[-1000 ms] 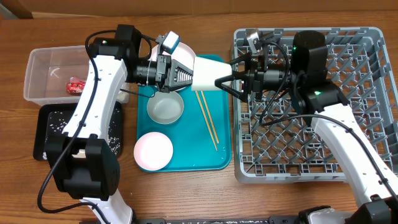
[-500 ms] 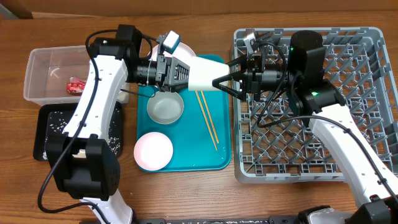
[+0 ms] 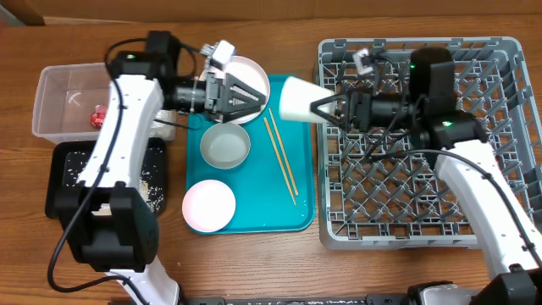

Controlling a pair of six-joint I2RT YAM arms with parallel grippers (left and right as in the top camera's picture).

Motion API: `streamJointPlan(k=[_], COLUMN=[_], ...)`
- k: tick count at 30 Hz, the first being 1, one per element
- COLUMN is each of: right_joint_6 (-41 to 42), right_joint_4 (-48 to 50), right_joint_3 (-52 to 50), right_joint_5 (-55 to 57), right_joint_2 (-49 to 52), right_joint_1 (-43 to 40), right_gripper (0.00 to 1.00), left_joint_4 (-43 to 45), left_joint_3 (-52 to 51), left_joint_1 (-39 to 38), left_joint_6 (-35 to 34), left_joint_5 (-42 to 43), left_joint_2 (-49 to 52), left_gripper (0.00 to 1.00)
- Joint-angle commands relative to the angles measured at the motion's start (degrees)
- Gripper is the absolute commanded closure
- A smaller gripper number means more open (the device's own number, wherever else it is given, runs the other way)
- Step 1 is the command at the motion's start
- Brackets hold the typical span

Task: Sort waste into correct bins and load items into the dishwasher
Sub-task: 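Place the white cup upside down in the rack's front corner with right gripper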

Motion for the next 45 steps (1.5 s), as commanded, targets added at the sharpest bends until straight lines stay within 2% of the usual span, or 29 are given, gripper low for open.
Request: streamJointPlan(k=[1,8,19,29,35,45], right_joint_6=[-0.02,5.77,13.46,22.32,25.24,26.97], right_joint_4=[-3.56,-16.81,-37.16,-47.06,-51.23,-56.17], right_joint_3=[0.33,0.35,0.66,1.01,1.01,0.74], right_joint_5=[12.44,29.11,43.82,54.8,57.77,56.57], right_joint_2=[-4.85,-13.79,-22.77,-22.47,-18.93,-7.61], right_joint_1=[-0.33,-0.26,0.55,9.31,13.53,21.22], right_gripper=[0.41,0.41,0.41,0.41,0.41,0.4], left_joint_4=[1.2,6.78,8.44,6.75,6.82,6.54], left_joint_3=[1.18,1.18,1.55,6.29,6.36,6.36], left_joint_1=[2.6,3.26,2.54,-2.34,-6.78,-8.26], left_joint_6=[-0.2,-6.71,-8.85,-12.13,-13.79,-14.19], left_joint_5=[-12.22,-26.51,-37.99,-55.98,-66.73,-69.88], left_joint_2=[-0.02,-0.02,-0.09,-0.09,-0.09,-0.09], left_gripper=[0.34,0.34,0.36,0.35,0.32,0.31])
